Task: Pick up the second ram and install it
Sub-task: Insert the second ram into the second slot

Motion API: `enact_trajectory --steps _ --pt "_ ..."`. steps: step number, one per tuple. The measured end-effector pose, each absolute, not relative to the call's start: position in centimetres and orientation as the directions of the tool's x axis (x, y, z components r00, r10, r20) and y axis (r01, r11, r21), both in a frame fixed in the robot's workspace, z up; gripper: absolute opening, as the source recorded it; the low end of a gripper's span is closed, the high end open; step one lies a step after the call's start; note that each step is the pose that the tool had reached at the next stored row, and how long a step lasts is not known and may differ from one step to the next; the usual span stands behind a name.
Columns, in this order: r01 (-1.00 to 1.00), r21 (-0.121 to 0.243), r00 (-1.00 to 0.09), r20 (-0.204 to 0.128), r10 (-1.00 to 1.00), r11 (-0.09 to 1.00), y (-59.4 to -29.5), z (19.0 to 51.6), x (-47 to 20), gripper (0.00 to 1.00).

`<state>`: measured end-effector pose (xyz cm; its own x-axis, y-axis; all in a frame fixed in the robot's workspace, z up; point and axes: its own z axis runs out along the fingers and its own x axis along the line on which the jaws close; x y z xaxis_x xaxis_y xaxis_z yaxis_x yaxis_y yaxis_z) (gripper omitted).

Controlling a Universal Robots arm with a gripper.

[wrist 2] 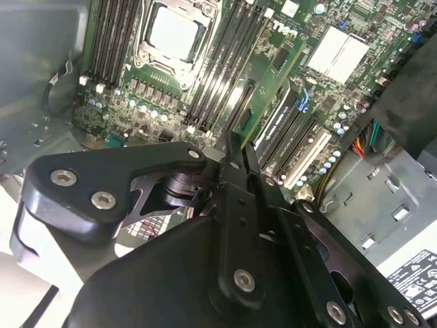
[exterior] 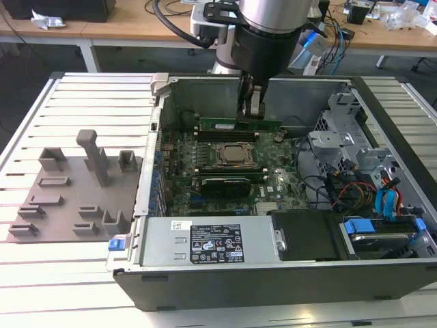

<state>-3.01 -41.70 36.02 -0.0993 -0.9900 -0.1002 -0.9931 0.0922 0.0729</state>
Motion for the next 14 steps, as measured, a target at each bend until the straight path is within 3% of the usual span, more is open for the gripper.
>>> enact_trajectory --steps 14 --pt "-0.993 0.073 -0.099 -0.100 -0.990 0.092 -41.7 33.3 -3.0 0.14"
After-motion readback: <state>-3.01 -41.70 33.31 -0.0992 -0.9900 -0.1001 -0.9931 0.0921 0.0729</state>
